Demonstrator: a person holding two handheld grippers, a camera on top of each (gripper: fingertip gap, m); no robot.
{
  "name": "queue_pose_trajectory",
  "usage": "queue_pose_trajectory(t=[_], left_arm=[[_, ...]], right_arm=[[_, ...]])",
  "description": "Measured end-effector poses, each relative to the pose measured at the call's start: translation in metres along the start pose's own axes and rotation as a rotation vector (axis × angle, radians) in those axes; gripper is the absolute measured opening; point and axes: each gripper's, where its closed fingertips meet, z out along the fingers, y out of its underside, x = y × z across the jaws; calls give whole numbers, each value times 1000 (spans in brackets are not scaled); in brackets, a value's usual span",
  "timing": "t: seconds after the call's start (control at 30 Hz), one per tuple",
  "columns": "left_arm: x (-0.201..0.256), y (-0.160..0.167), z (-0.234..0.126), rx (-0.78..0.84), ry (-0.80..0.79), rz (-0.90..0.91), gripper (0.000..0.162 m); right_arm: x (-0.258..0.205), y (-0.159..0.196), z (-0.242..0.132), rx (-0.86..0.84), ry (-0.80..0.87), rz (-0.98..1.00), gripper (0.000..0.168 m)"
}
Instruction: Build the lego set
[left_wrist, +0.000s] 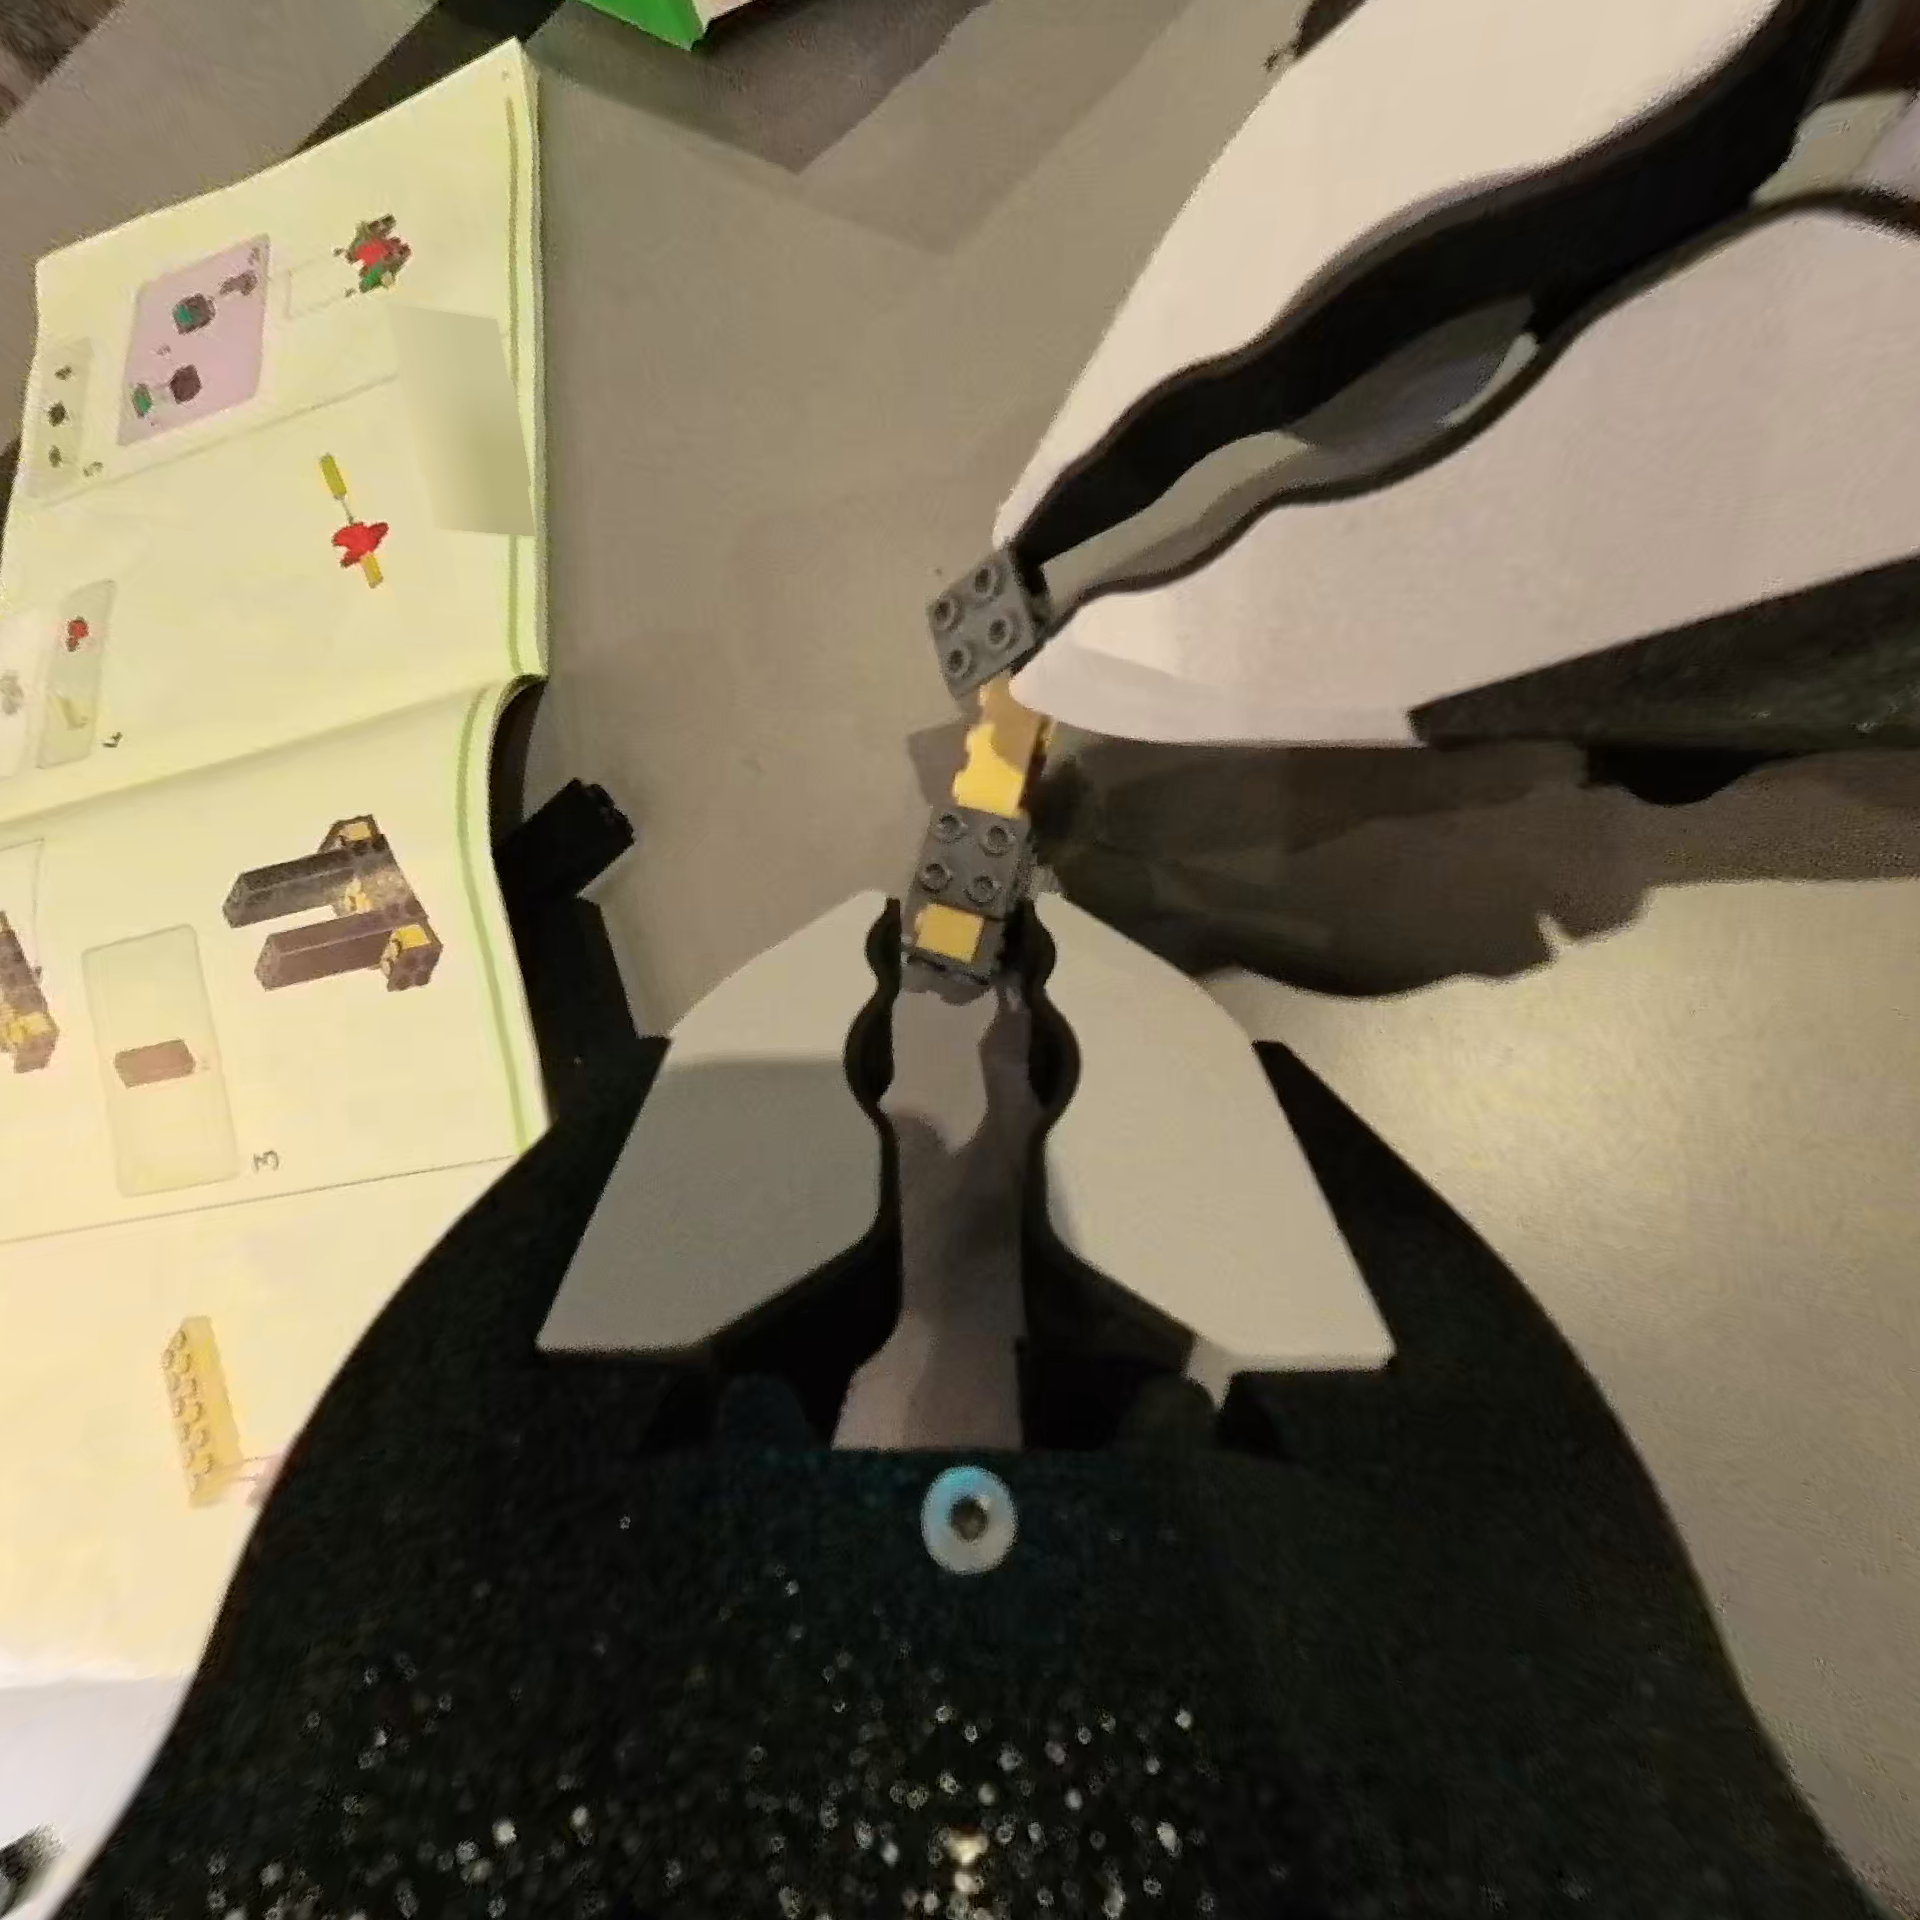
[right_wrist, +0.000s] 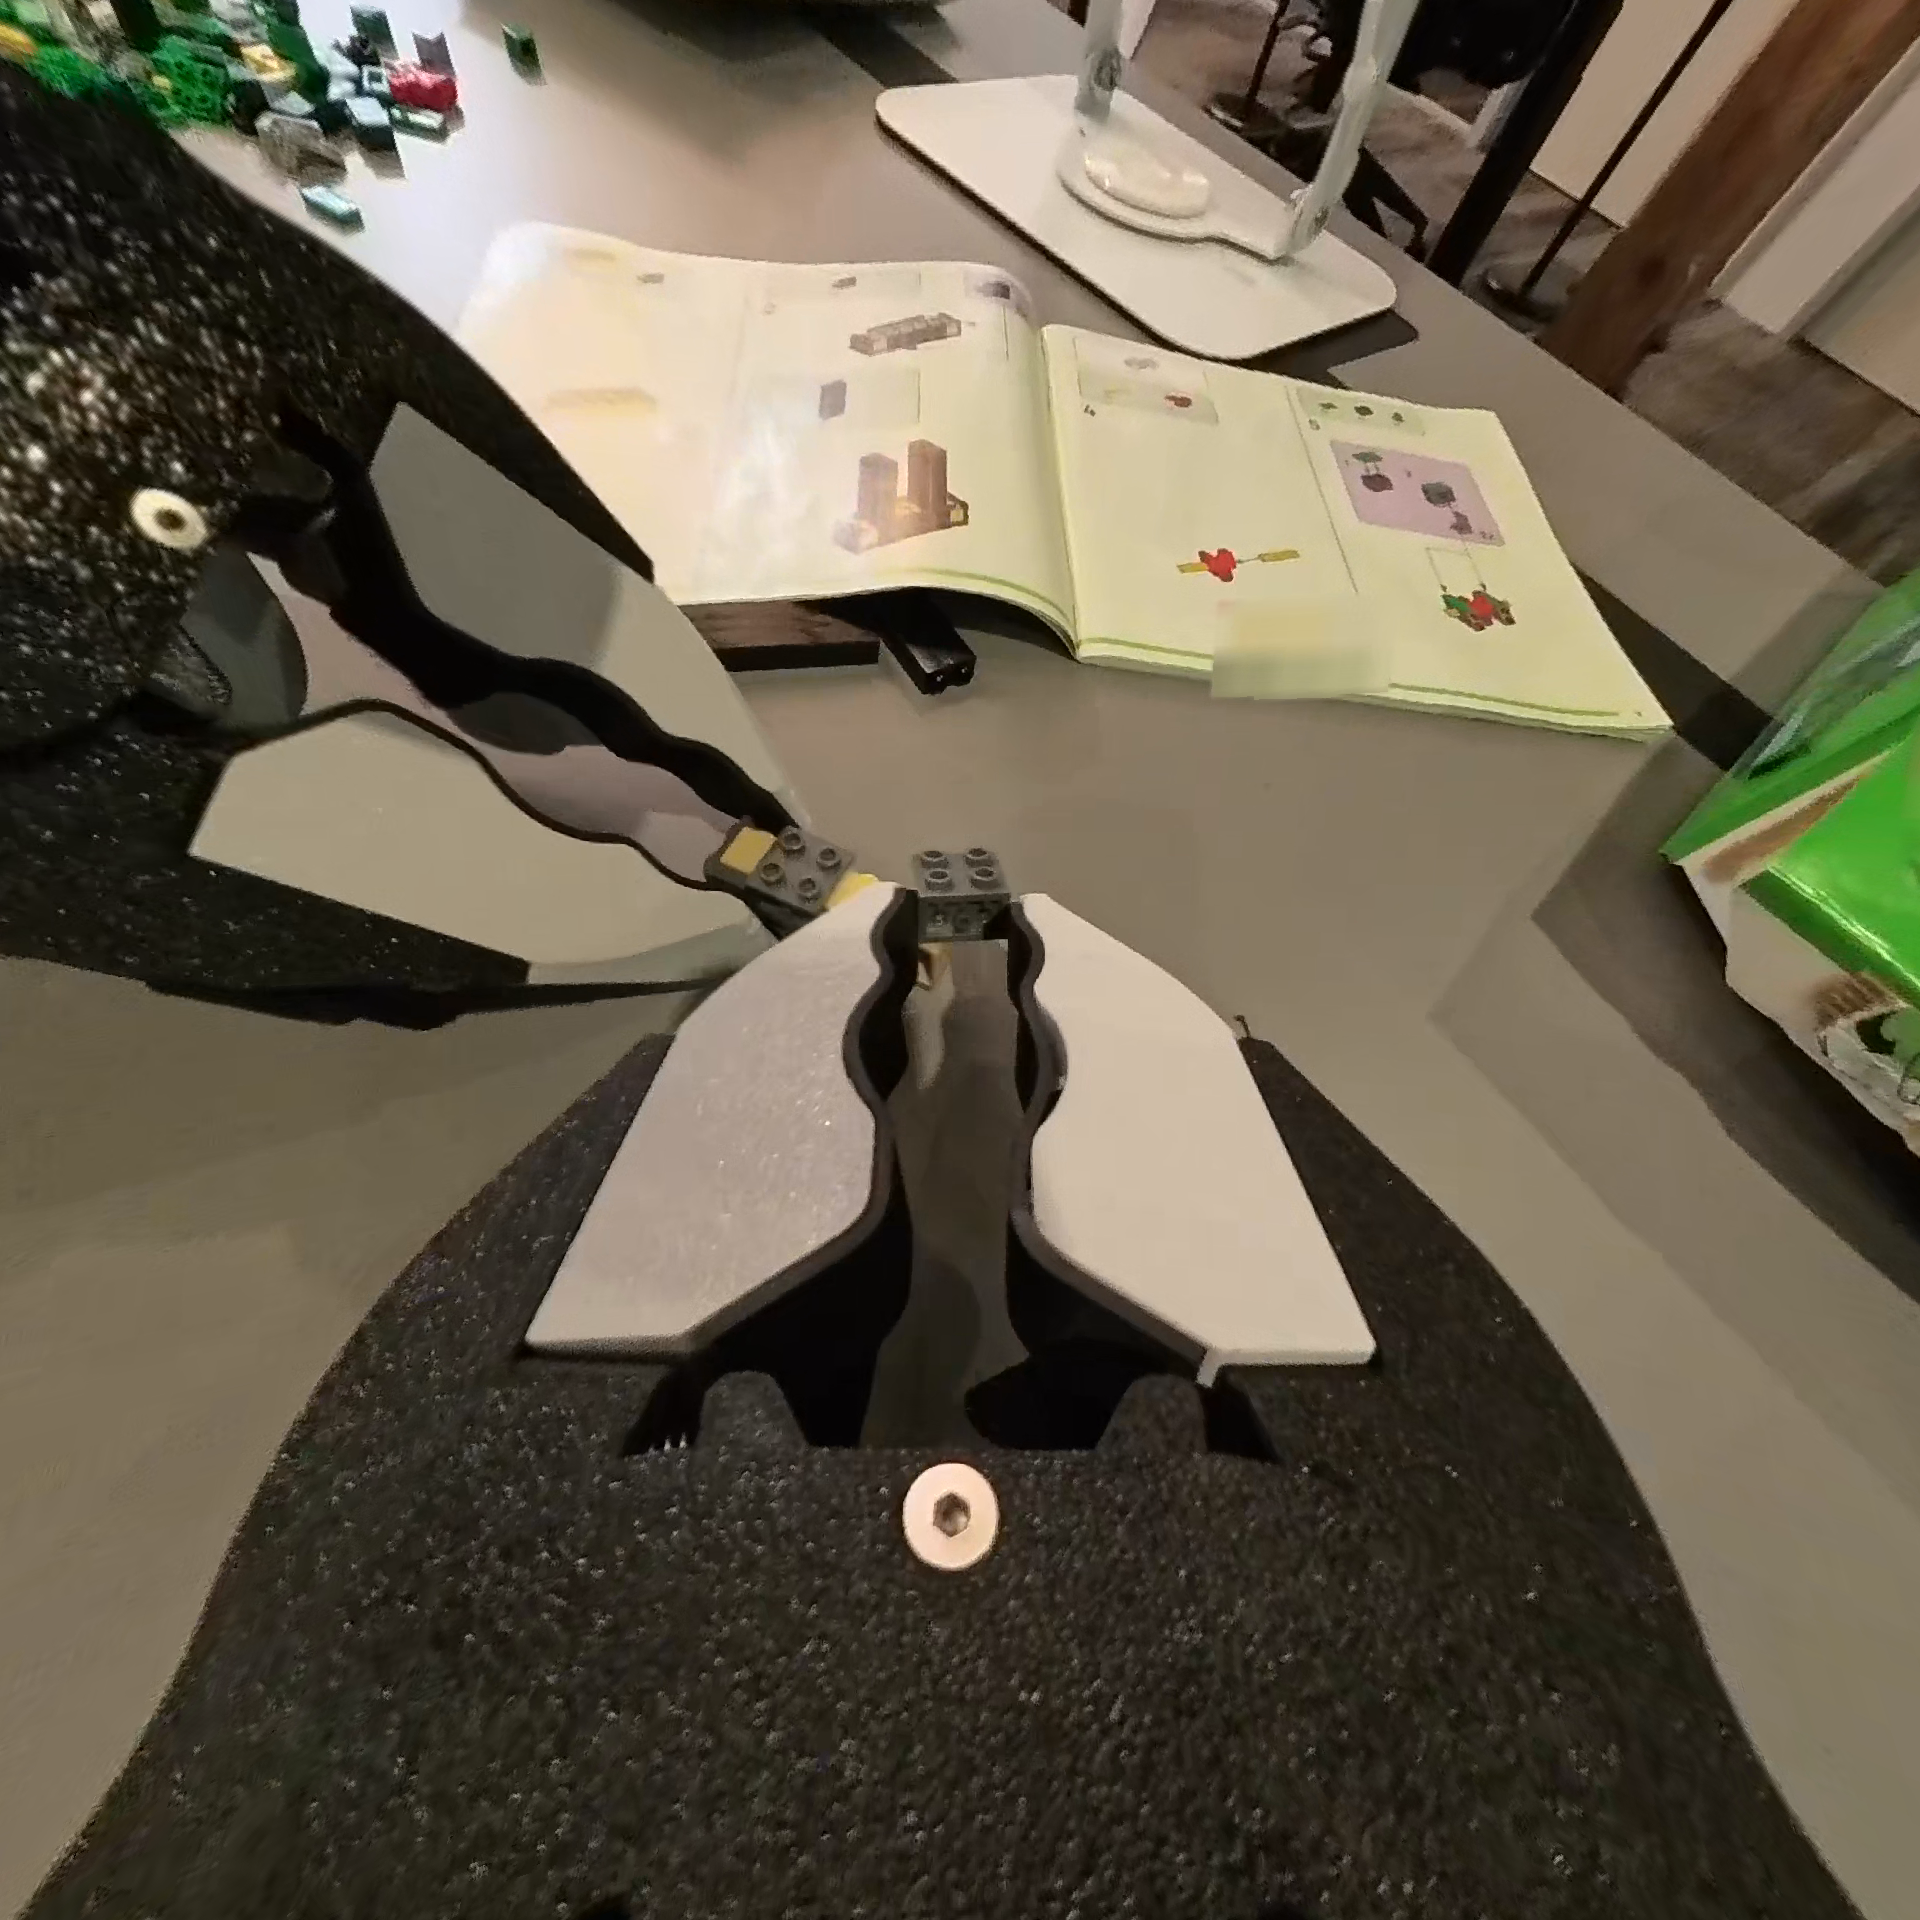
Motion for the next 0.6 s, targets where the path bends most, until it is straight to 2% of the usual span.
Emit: queue_pose_trajectory(t=[0.17,0.27,0.37,0.43,0.6], left_arm=[[5,1,0,2,88,-127,20],[2,3,-1,-12,73,-136,37],[0,4,-3,-14,70,-108,45],[0,4,-3,-1,73,-83,44],[7,-2,-1,42,92,7,31]], right_arm=[[-5,5,3,-48,5,9,15],[-7,0,0,-43,2,7,15],[-4,-7,-4,-14,30,-19,16],[-3,-5,-3,-24,44,-31,16],[-1,4,0,-66,48,-7,16]])
